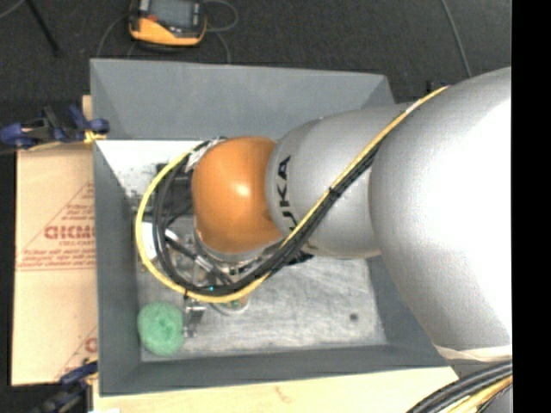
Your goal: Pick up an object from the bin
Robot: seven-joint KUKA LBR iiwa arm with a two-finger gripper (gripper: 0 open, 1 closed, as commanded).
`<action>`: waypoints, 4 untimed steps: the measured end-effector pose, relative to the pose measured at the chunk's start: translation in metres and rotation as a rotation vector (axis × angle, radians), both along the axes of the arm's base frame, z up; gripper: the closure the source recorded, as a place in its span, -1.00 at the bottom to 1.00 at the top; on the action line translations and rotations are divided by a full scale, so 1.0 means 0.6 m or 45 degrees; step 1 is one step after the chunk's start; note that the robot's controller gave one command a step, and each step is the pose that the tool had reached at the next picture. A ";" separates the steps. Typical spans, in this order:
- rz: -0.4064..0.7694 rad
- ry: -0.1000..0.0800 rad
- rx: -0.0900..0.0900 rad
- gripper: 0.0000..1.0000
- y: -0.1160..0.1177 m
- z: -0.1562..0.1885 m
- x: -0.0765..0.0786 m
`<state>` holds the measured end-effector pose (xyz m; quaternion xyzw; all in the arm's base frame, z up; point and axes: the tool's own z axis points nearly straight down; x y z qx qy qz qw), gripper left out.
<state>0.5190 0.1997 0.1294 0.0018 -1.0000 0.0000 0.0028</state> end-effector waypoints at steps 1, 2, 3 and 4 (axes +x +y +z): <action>-0.005 -0.009 0.002 -1.00 -0.001 0.007 0.004; 0.119 0.005 -0.003 1.00 0.029 -0.093 -0.014; 0.118 0.005 -0.003 1.00 0.029 -0.093 -0.014; 0.295 -0.030 0.004 1.00 0.043 -0.089 -0.058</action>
Offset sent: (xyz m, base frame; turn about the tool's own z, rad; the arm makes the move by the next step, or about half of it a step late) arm -0.0087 0.0182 -0.0594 -0.0958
